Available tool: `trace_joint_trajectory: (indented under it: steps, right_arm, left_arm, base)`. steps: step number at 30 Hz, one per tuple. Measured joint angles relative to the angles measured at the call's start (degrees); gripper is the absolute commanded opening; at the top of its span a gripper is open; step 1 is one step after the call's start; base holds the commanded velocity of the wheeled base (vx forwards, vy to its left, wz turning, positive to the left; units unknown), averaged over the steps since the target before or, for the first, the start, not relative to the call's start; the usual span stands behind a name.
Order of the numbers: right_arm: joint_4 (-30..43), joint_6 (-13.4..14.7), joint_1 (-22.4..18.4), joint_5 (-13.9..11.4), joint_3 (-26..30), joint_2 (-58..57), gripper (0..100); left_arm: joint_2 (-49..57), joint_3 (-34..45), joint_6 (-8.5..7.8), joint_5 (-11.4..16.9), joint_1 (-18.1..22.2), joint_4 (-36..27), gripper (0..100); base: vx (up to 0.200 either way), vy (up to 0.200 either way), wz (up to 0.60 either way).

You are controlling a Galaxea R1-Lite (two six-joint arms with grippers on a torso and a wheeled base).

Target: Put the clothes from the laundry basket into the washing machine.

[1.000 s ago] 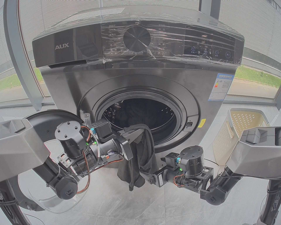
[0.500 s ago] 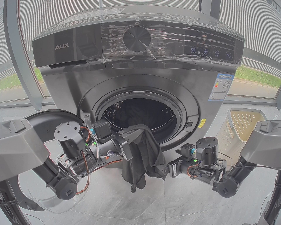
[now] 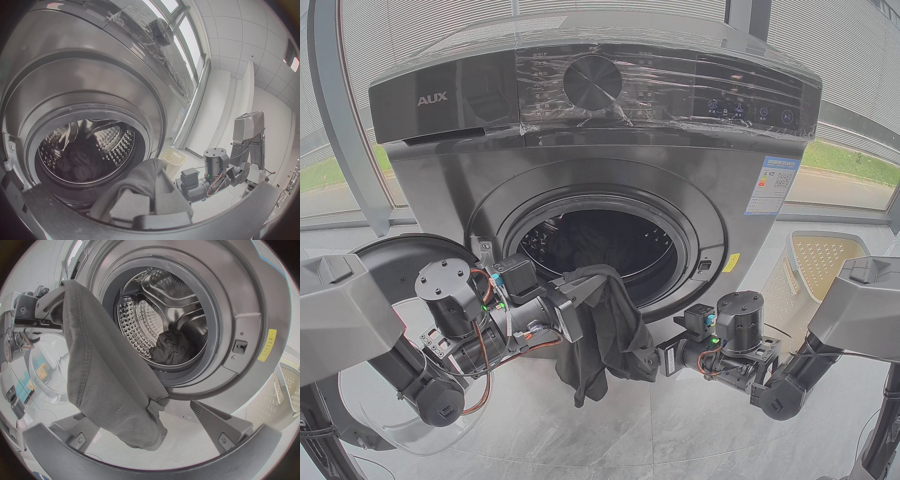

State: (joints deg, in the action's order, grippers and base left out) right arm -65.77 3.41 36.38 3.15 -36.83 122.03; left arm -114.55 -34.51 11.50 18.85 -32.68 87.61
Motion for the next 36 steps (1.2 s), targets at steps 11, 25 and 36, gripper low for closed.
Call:
trace_joint_trajectory:
  steps: [11,25,36]
  right_arm:
    - [-0.1,0.0,0.1,0.0,-0.6,-1.2,0]
    - [0.0,5.9,-0.6,-0.9,0.9,-10.3,0]
    - [-6.2,9.3,-4.4,-8.3,8.2,-14.9,0]
  left_arm:
    - [0.0,0.8,0.0,0.1,0.1,0.1,0]
    - [0.1,4.0,1.89,0.3,-0.5,0.3,0]
    - [0.5,5.7,1.91,0.3,-1.3,1.1,0]
  base:
    - [0.0,0.0,0.0]
    - [0.0,0.0,0.0]
    - [0.0,0.0,0.0]
